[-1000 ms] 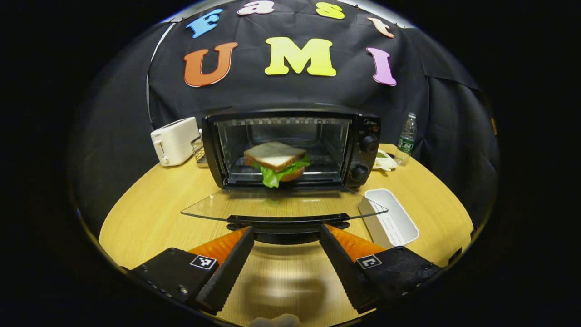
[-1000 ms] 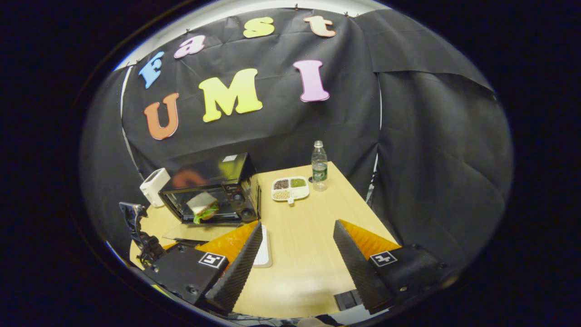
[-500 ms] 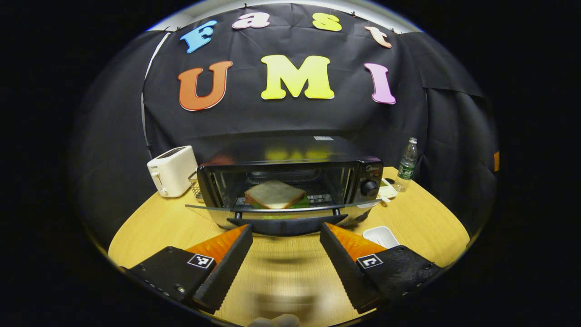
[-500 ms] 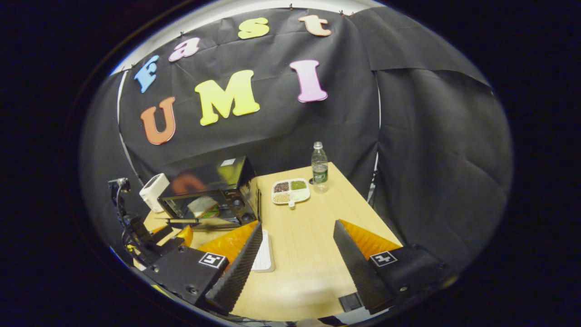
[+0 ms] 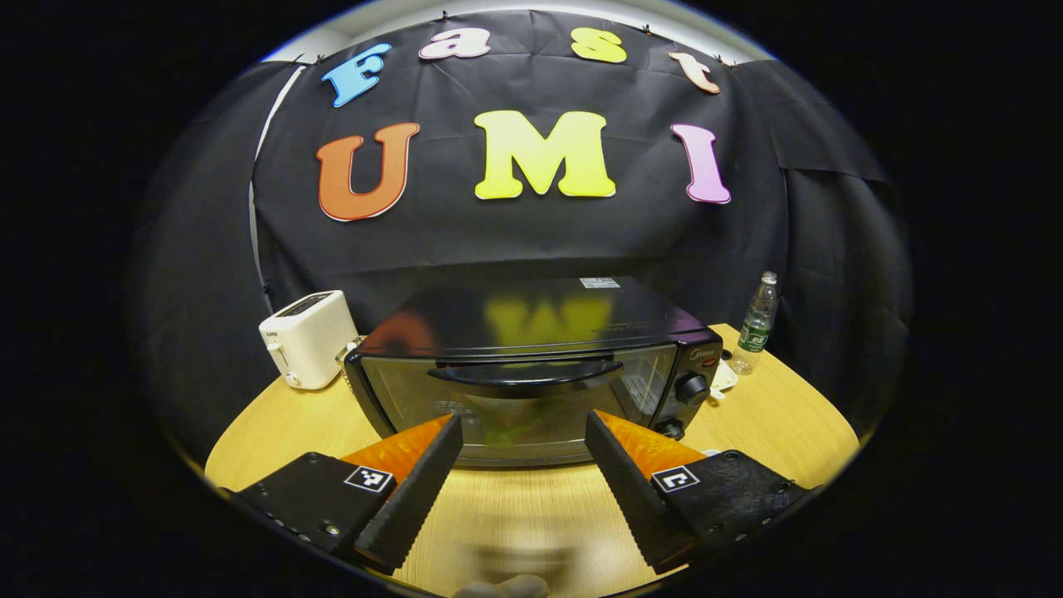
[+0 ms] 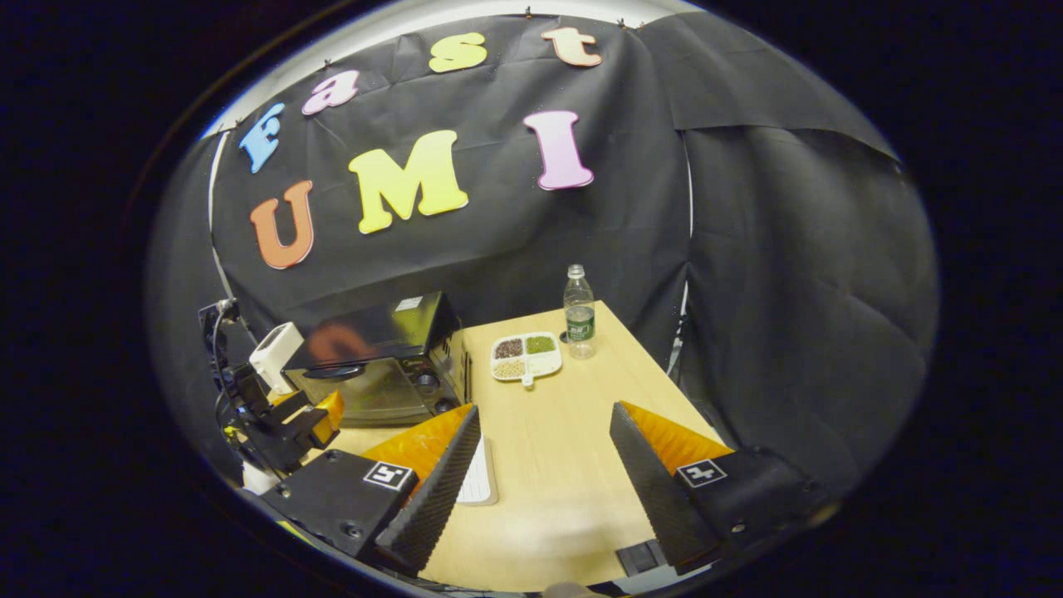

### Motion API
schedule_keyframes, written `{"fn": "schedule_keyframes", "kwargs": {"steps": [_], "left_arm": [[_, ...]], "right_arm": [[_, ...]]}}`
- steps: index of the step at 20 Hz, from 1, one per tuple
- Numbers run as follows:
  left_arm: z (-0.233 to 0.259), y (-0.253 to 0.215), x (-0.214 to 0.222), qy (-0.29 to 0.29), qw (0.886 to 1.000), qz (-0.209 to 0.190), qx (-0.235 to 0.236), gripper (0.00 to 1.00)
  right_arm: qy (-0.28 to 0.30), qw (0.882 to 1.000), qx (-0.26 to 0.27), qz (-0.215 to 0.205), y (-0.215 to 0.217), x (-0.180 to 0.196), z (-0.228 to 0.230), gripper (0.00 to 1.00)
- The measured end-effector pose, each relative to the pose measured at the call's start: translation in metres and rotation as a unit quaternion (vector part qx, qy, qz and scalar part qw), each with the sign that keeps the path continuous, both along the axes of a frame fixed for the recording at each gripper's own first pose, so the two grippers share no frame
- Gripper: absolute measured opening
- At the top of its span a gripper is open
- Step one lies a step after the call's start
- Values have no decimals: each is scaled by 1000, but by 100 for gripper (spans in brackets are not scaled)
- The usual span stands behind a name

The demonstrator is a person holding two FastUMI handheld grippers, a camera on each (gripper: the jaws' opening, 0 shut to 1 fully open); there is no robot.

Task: Open the electric oven with the left hand, put the food in, and close the electric oven.

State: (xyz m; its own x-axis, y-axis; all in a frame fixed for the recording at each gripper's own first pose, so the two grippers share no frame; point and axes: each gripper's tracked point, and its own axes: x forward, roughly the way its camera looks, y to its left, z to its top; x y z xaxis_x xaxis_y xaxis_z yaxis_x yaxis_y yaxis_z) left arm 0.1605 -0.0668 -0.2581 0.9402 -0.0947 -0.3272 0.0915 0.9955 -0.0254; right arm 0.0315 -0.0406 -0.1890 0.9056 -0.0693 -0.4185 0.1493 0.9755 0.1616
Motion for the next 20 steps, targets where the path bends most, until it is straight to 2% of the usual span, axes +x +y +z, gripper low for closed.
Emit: {"fn": "schedule_keyframes", "kwargs": {"steps": [4,7,14,18,19,20], "left_arm": [[10,4,-7,-5,1000,4,3,98],[32,8,-24,-18,1000,12,-5,97],[124,25,-77,-85,996,3,-6,97],[180,32,-106,-127,992,8,-14,97],[190,34,-110,-132,991,10,-17,97],[198,38,-116,-137,990,13,-17,97]], "right_arm": [[-7,1000,-9,8,5,0,8,100],[-34,999,-23,14,11,2,25,100],[-104,992,-52,55,44,1,78,100],[-152,984,-67,63,53,-6,119,100],[-162,983,-67,62,55,-8,128,90],[-173,980,-70,63,56,-11,138,100]]}}
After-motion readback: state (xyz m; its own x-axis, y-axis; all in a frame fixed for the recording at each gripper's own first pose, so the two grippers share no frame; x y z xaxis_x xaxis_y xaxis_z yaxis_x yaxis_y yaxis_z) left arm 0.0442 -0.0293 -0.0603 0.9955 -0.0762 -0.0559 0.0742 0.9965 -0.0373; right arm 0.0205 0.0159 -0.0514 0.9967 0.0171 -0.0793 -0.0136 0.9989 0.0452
